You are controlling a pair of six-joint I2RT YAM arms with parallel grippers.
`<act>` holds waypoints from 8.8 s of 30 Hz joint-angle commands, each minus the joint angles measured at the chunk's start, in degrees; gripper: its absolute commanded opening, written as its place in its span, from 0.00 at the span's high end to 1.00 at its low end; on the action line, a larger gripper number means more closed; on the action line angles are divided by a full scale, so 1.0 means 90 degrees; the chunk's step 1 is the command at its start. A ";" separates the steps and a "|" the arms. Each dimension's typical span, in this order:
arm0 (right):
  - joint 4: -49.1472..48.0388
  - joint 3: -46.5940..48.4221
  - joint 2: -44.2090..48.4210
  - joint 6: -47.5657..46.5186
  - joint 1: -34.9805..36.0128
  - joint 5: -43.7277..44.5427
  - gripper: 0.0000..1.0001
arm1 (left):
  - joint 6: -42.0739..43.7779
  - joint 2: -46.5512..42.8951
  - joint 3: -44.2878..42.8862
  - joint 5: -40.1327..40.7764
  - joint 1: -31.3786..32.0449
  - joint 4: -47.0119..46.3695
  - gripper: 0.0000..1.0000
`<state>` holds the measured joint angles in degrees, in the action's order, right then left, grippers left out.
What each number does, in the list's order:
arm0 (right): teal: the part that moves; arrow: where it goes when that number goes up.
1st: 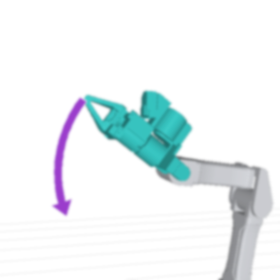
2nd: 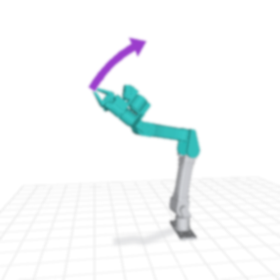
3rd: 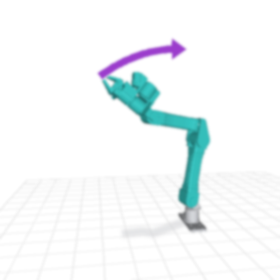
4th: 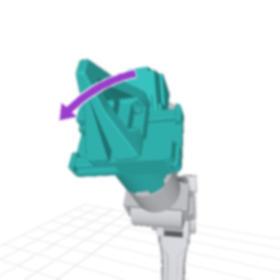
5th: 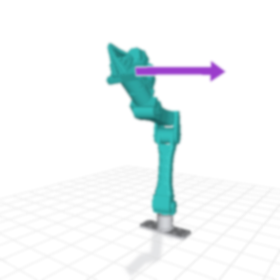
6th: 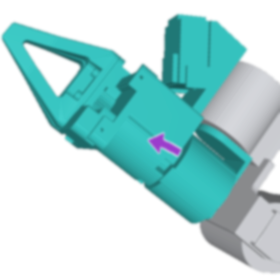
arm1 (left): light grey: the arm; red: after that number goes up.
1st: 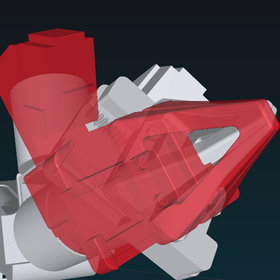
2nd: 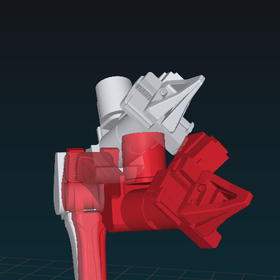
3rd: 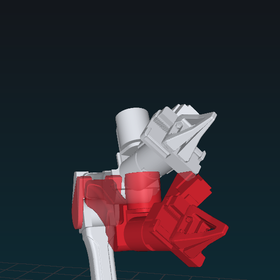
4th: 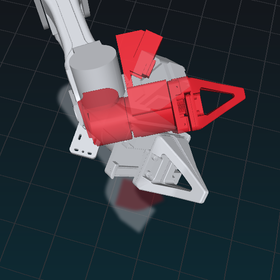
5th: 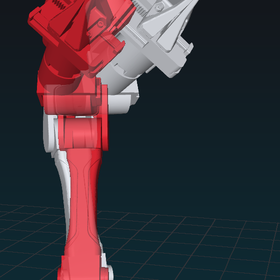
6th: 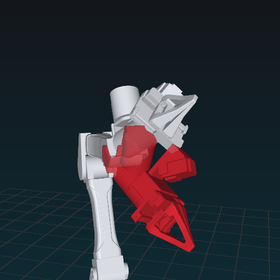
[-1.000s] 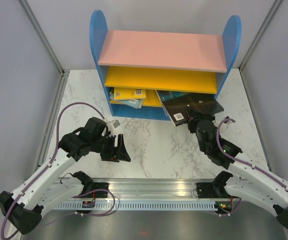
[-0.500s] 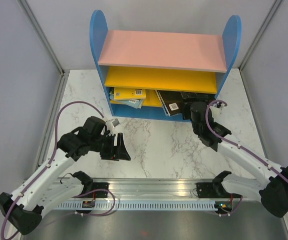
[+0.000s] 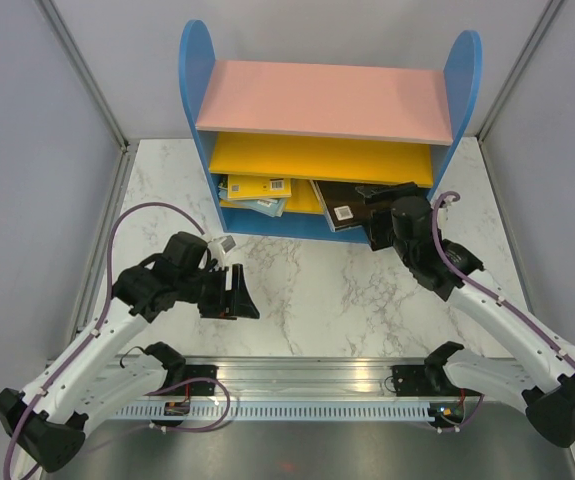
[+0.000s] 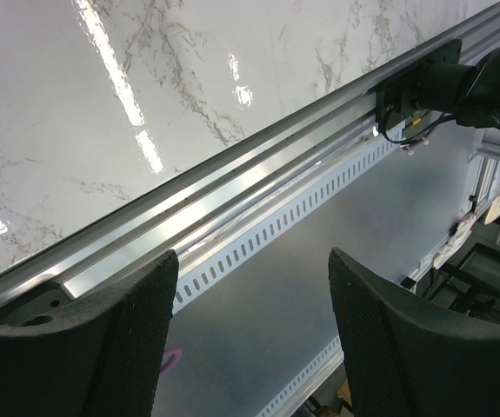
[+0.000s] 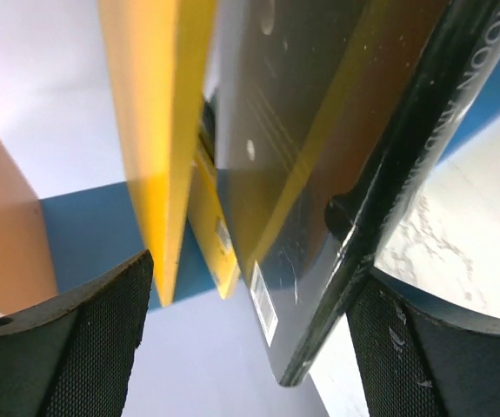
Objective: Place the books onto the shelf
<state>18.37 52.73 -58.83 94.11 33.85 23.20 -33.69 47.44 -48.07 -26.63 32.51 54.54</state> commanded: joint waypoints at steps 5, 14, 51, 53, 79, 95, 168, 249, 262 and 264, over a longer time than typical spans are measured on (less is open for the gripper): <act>0.0703 -0.0019 0.0247 0.0071 -0.0059 -0.0595 0.16 | 0.0218 -0.0134 -0.0098 -0.0078 -0.0087 -0.0006 0.26; 0.0732 -0.0263 0.0316 0.0091 -0.0118 -0.0703 0.64 | 0.0140 -0.0281 -0.0068 -0.0039 -0.0126 0.0043 0.26; 0.2324 0.0393 0.1398 -0.1979 -0.1037 -0.2225 0.71 | 0.0267 0.0168 -0.0674 0.0332 -0.0351 0.0297 0.26; 0.2256 0.0187 0.1896 -0.2126 -0.0822 -0.2343 0.64 | 0.0306 0.0266 -0.0868 0.0264 -0.0351 0.0307 0.25; 0.2363 0.1513 -0.0240 -0.5377 0.4655 -0.1242 0.02 | 0.0169 0.1233 -0.1896 0.4899 -0.0448 0.0650 0.01; 0.3172 0.2675 -0.1334 -0.5935 0.7576 0.2594 0.02 | 0.2983 -0.3280 0.3358 0.7315 -0.0487 -0.5258 0.06; -0.0770 -0.2099 0.1976 -0.7837 0.2483 0.2415 0.02 | 0.3734 0.3850 0.3867 0.2178 -0.3681 -1.3141 0.00; -0.9678 -0.4306 -0.3268 -1.0271 -0.3468 -0.2353 0.02 | 0.3734 0.3850 0.3867 0.2227 -0.3681 -1.3141 0.00; -0.9629 -0.4277 -0.3298 -1.0241 -0.3477 -0.2334 0.02 | 0.3734 0.3850 0.3867 0.2227 -0.3681 -1.3141 0.00; -0.9619 -0.4267 -0.3298 -1.0222 -0.3487 -0.2324 0.02 | 0.3734 0.3850 0.3867 0.2227 -0.3681 -1.3141 0.00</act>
<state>-66.70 10.79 -88.44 1.21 0.25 11.94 -3.29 81.97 -13.32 -7.64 -0.56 -59.31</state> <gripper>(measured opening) 0.979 0.995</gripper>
